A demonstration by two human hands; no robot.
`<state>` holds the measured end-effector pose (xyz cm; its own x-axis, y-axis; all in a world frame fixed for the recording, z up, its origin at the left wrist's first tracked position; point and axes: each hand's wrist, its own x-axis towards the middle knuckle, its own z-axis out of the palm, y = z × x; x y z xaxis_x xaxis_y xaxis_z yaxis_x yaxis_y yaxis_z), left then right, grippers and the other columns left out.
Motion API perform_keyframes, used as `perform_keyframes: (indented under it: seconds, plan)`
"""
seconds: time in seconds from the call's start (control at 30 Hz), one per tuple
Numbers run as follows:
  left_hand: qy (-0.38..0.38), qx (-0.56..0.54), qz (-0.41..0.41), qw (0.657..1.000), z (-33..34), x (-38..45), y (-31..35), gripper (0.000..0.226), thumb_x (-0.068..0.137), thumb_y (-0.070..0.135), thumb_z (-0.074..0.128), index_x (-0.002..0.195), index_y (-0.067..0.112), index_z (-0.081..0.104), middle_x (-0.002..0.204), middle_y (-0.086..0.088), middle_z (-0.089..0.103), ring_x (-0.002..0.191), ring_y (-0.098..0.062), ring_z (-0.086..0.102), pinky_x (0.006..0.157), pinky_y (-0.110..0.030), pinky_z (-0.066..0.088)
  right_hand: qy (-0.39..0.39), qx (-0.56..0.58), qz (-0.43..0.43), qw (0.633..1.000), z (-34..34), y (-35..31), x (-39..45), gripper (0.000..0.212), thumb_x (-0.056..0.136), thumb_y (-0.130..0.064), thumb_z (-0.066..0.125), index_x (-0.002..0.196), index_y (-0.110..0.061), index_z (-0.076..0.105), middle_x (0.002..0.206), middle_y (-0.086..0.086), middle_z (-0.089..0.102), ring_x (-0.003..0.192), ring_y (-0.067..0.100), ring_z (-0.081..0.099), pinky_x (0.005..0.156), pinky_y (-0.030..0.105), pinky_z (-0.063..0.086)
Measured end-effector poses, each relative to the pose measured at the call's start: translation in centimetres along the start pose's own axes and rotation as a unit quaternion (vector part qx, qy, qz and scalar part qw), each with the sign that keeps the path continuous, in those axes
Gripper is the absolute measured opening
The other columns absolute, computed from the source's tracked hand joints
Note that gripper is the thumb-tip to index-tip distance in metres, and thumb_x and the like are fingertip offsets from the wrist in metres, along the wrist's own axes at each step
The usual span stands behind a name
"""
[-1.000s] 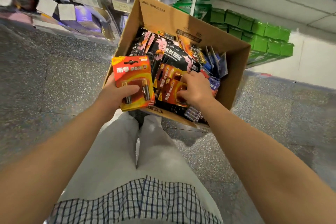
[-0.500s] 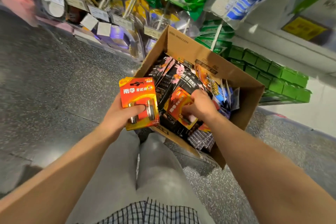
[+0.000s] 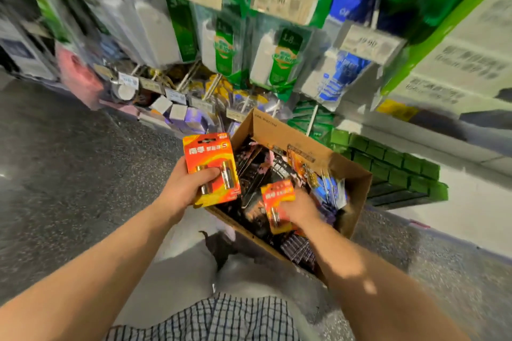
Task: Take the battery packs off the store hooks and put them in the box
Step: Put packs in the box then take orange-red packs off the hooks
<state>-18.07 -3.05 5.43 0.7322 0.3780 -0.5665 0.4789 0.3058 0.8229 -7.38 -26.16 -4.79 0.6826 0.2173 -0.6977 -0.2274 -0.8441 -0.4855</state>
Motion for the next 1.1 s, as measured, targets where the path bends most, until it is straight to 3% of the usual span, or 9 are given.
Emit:
perform_keyframes:
  seconds: [0.13, 0.33, 0.43, 0.5, 0.63, 0.73, 0.87, 0.93, 1.1]
  plan:
    - [0.016, 0.005, 0.030, 0.999, -0.9, -0.8, 0.4, 0.078, 0.050, 0.037, 0.082, 0.122, 0.016, 0.058, 0.110, -0.010, 0.073, 0.101, -0.030, 0.070, 0.089, -0.049, 0.055, 0.008, -0.005, 0.050, 0.999, 2.5, 2.9, 0.1, 0.032, 0.076, -0.030, 0.076, 0.103, -0.013, 0.069, 0.097, 0.006, 0.072, 0.094, 0.026, 0.067, 0.075, 0.030, 0.049]
    - [0.024, 0.014, 0.011, 1.000, -1.0, -1.9, -1.5, 0.062, 0.056, 0.026, 0.080, 0.114, 0.017, 0.059, 0.104, -0.008, 0.074, 0.096, -0.029, 0.072, 0.087, -0.048, 0.056, 0.058, 0.120, 0.064, 0.989, 3.0, 4.0, -1.0, 0.020, 0.082, -0.017, 0.066, 0.100, -0.008, 0.069, 0.088, 0.007, 0.068, 0.077, 0.020, 0.059, 0.060, 0.025, 0.036]
    - [0.023, 0.010, -0.001, 1.000, -0.4, -1.9, -1.9, 0.049, 0.061, 0.022, 0.075, 0.108, 0.019, 0.060, 0.100, -0.007, 0.074, 0.094, -0.029, 0.071, 0.089, -0.051, 0.056, 0.044, 0.215, 0.038, 0.975, 2.1, 3.1, -1.7, 0.023, 0.082, -0.017, 0.064, 0.105, -0.010, 0.067, 0.095, 0.009, 0.071, 0.094, 0.030, 0.067, 0.072, 0.030, 0.048]
    - [0.020, 0.007, -0.003, 1.000, 0.1, -1.9, -1.6, 0.064, 0.058, 0.026, 0.079, 0.117, 0.017, 0.057, 0.108, -0.010, 0.073, 0.097, -0.030, 0.071, 0.090, -0.052, 0.055, 0.025, 0.292, -0.005, 0.956, 0.4, 0.9, -3.1, 0.024, 0.080, -0.017, 0.066, 0.105, -0.015, 0.067, 0.098, 0.010, 0.072, 0.097, 0.031, 0.068, 0.084, 0.040, 0.053]
    - [0.001, -0.004, 0.007, 1.000, 1.1, -1.9, -0.2, 0.057, 0.067, 0.024, 0.082, 0.118, 0.021, 0.056, 0.115, -0.010, 0.071, 0.100, -0.028, 0.070, 0.093, -0.052, 0.054, -0.027, 0.405, -0.105, 0.908, -4.7, -3.6, -6.7, 0.034, 0.081, -0.015, 0.068, 0.114, -0.015, 0.062, 0.106, 0.010, 0.071, 0.095, 0.027, 0.069, 0.079, 0.041, 0.056]
    - [-0.022, -0.015, 0.035, 0.999, 1.4, -2.2, 1.2, 0.070, 0.059, 0.041, 0.084, 0.120, 0.020, 0.058, 0.112, -0.007, 0.073, 0.101, -0.028, 0.071, 0.095, -0.053, 0.053, -0.049, 0.395, -0.172, 0.901, -7.5, -6.3, -8.9, 0.047, 0.066, -0.028, 0.071, 0.109, -0.009, 0.064, 0.100, 0.015, 0.071, 0.094, 0.034, 0.069, 0.084, 0.049, 0.056]
    - [-0.016, -0.049, 0.060, 0.997, 1.3, -2.7, 2.0, 0.100, 0.046, 0.059, 0.088, 0.131, 0.020, 0.052, 0.119, -0.006, 0.070, 0.107, -0.026, 0.069, 0.099, -0.053, 0.050, -0.028, 0.331, -0.214, 0.919, -7.8, -9.8, -10.6, 0.010, 0.083, -0.016, 0.065, 0.092, -0.013, 0.063, 0.089, 0.011, 0.069, 0.084, 0.020, 0.070, 0.077, 0.035, 0.057]
    - [-0.016, -0.063, 0.075, 0.995, 1.1, -3.2, 2.2, 0.093, 0.047, 0.058, 0.085, 0.127, 0.022, 0.053, 0.118, -0.004, 0.069, 0.105, -0.020, 0.070, 0.098, -0.048, 0.052, -0.044, 0.342, -0.222, 0.912, -7.0, -11.1, -11.4, 0.003, 0.086, -0.014, 0.063, 0.088, -0.015, 0.064, 0.084, 0.003, 0.071, 0.080, 0.018, 0.069, 0.073, 0.032, 0.056]
    - [0.016, -0.092, 0.088, 0.992, -0.8, -3.9, 2.1, 0.093, 0.049, 0.054, 0.077, 0.131, 0.018, 0.049, 0.123, -0.006, 0.066, 0.110, -0.022, 0.066, 0.098, -0.044, 0.052, -0.081, 0.378, -0.181, 0.904, -4.2, -14.3, -11.3, 0.018, 0.079, -0.020, 0.066, 0.097, -0.018, 0.070, 0.103, 0.011, 0.073, 0.101, 0.034, 0.067, 0.093, 0.052, 0.052]
